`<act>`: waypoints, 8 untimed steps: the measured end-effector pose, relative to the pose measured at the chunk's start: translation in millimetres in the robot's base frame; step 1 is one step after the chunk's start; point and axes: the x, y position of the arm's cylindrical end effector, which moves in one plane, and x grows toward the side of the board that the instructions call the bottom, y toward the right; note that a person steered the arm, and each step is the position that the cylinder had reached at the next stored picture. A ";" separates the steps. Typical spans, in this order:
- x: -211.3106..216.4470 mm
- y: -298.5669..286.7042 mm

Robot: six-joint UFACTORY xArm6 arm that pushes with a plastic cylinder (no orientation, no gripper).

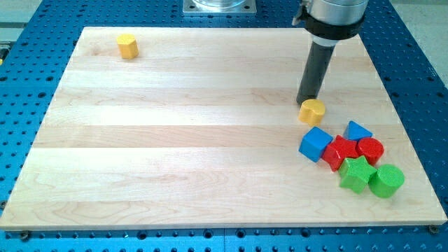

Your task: Move the yellow hexagon towards the right of the board

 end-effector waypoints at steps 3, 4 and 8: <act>-22.9 -205.3; -95.6 -302.1; -123.2 -276.2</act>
